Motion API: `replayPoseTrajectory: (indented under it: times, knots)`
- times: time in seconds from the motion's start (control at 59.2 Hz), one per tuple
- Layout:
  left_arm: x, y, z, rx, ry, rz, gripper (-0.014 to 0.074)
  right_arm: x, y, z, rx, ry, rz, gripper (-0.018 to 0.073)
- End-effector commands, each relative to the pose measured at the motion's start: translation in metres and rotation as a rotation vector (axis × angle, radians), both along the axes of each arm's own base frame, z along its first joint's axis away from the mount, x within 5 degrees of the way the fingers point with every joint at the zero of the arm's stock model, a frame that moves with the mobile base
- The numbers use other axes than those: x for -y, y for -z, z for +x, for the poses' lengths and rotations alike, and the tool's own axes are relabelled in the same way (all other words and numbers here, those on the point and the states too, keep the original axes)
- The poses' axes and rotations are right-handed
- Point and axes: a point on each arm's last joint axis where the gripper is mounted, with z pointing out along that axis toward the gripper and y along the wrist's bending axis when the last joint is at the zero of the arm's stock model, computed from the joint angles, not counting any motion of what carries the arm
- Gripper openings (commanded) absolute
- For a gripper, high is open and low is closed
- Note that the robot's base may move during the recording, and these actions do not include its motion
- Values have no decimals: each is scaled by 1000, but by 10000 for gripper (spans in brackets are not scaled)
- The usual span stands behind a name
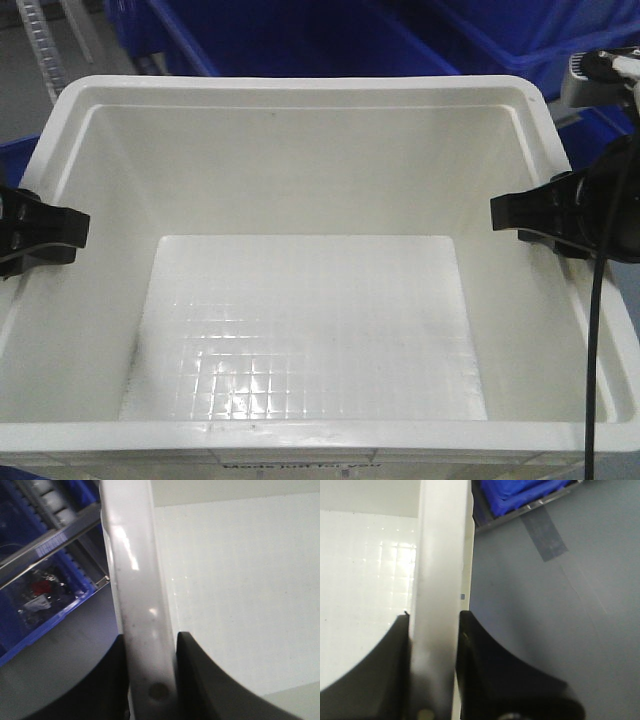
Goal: Move bin from left to right shelf
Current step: 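Hold the tote with both grippers while the base turns away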
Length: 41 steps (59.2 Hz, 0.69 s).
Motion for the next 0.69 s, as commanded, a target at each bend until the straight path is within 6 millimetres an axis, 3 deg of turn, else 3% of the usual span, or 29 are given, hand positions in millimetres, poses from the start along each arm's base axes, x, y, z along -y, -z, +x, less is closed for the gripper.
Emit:
replayPoseTrajectory:
  times: [0.0,0.675]
  knots:
    - [-2,-20,-2,143,21,-7,-6,6,-26,0,190,-19,-5,13]
    - [-2,-20,-2,143,21,-7,-6,6,-26,0,189,-19,-5,13]
